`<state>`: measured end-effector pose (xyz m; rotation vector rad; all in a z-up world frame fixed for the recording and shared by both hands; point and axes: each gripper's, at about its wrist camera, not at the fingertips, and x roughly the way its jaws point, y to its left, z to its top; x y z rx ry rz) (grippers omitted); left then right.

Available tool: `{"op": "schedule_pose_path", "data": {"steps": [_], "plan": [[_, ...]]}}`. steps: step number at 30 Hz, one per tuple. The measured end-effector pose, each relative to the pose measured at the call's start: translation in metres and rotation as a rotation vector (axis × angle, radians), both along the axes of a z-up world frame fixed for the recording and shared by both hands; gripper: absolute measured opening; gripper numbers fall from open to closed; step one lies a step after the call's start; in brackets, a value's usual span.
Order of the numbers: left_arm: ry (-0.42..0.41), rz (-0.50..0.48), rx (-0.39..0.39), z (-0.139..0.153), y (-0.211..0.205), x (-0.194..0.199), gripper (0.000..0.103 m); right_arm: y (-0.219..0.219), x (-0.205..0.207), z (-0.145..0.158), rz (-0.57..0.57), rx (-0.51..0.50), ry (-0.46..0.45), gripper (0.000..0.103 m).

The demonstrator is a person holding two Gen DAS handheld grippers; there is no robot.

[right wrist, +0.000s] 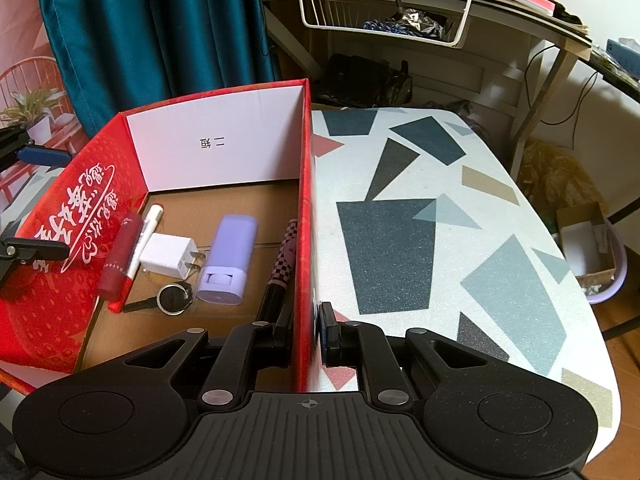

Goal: Organize rigid objects
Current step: 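Carry the red lipstick tube into the red box and open the left gripper, then move the left tool back down to the blue floss dispenser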

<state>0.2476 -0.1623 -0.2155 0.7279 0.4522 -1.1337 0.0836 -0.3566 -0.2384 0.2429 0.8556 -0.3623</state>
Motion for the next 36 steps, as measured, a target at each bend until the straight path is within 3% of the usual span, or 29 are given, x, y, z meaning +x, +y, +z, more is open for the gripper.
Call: {"op": "schedule_pose_path", "data": {"steps": [8,13,16,19,21,25,27,29,32,36], "plan": [[0.061,0.082,-0.116,0.016,0.02,0.015,0.101,0.0,0.0,0.0,0.0,-0.001,0.0,0.012],[0.112,0.244,-0.209,0.024,0.045,0.044,0.101,0.0,-0.001,0.0,0.0,0.0,-0.001,0.012],[0.122,0.351,-0.228,0.02,0.058,0.06,0.1,-0.001,-0.001,0.0,0.0,0.0,0.0,0.012],[0.147,0.434,-0.225,0.01,0.068,0.073,0.097,-0.001,-0.001,0.0,0.0,0.001,-0.001,0.012],[0.166,0.464,-0.21,0.0,0.07,0.076,0.085,0.0,-0.001,0.0,0.0,0.001,-0.001,0.012],[0.213,0.486,-0.199,-0.018,0.07,0.073,0.074,0.0,-0.001,0.0,0.0,-0.001,0.0,0.012],[0.24,0.461,-0.182,-0.027,0.066,0.069,0.053,0.0,-0.001,0.0,0.001,-0.001,0.001,0.012],[0.245,0.426,-0.133,-0.036,0.057,0.062,0.044,0.0,0.0,0.0,0.002,-0.002,0.002,0.012],[0.227,0.424,-0.076,-0.046,0.045,0.056,0.044,0.0,0.0,0.0,0.002,-0.002,0.002,0.012],[0.211,0.496,-0.048,-0.058,0.036,0.058,0.044,0.0,0.0,0.0,0.003,-0.002,0.002,0.012]]}}
